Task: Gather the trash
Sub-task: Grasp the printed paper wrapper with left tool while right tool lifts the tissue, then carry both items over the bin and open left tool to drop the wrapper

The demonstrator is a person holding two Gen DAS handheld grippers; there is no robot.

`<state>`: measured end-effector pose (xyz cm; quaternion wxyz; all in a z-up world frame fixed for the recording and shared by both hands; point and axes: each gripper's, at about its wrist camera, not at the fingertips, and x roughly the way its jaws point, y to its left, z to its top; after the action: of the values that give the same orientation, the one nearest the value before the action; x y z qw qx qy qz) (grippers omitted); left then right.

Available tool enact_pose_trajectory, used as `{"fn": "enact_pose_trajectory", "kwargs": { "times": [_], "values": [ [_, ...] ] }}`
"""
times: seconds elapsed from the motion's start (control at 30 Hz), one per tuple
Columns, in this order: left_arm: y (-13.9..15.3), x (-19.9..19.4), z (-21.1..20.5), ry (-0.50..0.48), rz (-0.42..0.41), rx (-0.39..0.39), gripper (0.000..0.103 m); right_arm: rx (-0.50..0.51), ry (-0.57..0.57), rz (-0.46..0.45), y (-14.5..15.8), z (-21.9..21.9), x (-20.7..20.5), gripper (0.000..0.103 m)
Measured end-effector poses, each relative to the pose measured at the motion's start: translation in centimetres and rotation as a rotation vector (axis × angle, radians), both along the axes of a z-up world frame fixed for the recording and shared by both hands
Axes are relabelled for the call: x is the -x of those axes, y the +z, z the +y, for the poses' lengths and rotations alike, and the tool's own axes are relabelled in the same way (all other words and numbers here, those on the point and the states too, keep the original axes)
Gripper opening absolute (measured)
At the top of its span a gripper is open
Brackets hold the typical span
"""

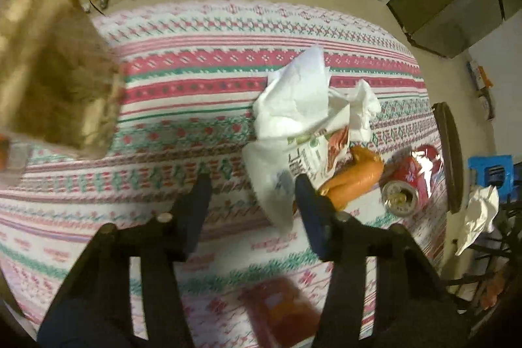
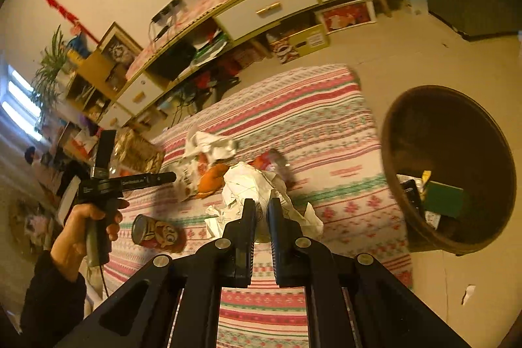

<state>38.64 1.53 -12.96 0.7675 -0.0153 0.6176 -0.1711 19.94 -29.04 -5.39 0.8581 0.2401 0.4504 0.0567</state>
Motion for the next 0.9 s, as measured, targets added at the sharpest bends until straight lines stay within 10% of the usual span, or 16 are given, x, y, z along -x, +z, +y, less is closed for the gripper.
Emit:
{"fn": "enact_pose_trajectory", "kwargs": {
  "times": [0.33,0.9],
  "values": [
    [0.2,0.4,-1.0,-0.04,0.024,0.071,0.004,0.007,-0.039,0.031,-0.6,-2.7,1.0,0.009],
    [12.3,6.6,-4.4,-0.148,-0.235,0.001,0.001,0.037,-0.237,-0.022,0.8,-10.2,5.2,0.009]
  ]
}}
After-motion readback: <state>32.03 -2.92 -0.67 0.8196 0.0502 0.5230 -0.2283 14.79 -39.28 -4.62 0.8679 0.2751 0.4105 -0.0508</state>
